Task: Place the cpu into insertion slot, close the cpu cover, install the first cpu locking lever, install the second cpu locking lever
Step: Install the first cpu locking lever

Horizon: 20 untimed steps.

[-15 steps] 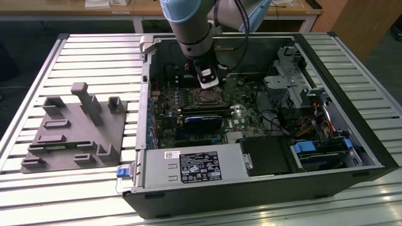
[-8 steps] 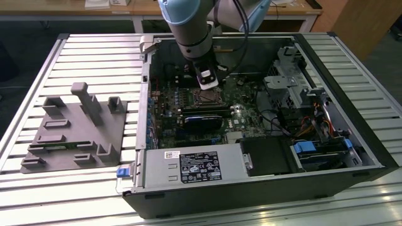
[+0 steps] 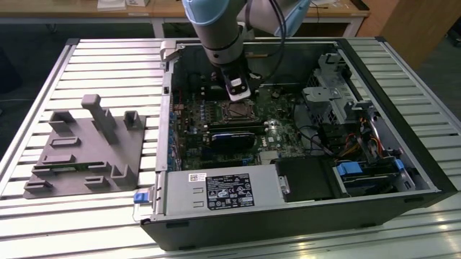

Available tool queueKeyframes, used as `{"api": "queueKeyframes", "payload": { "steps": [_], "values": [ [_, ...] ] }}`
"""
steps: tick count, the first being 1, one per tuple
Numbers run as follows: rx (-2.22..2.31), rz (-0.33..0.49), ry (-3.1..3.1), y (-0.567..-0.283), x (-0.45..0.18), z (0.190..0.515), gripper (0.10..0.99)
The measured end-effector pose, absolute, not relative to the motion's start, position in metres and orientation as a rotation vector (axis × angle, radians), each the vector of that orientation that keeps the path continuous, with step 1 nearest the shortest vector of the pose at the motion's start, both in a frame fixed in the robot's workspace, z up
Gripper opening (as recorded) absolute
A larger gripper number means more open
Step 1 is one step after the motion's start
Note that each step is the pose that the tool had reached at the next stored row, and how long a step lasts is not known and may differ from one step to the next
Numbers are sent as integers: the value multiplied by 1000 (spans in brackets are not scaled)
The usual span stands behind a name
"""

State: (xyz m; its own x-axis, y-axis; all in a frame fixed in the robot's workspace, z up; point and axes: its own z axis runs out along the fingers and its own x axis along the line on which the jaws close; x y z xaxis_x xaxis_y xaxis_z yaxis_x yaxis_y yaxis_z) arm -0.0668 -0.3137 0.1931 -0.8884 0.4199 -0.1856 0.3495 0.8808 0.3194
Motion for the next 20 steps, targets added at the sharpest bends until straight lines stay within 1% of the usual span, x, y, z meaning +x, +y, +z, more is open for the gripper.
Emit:
{"api": "queueKeyframes", "payload": {
  "steps": [7, 13, 16, 20],
  "values": [
    [592, 403, 2798, -314, -67, 204, 106],
    [592, 398, 2798, -314, -67, 205, 106],
    [589, 363, 2805, -314, -66, 204, 106],
    [583, 287, 2820, -314, -64, 204, 106]
  ]
}}
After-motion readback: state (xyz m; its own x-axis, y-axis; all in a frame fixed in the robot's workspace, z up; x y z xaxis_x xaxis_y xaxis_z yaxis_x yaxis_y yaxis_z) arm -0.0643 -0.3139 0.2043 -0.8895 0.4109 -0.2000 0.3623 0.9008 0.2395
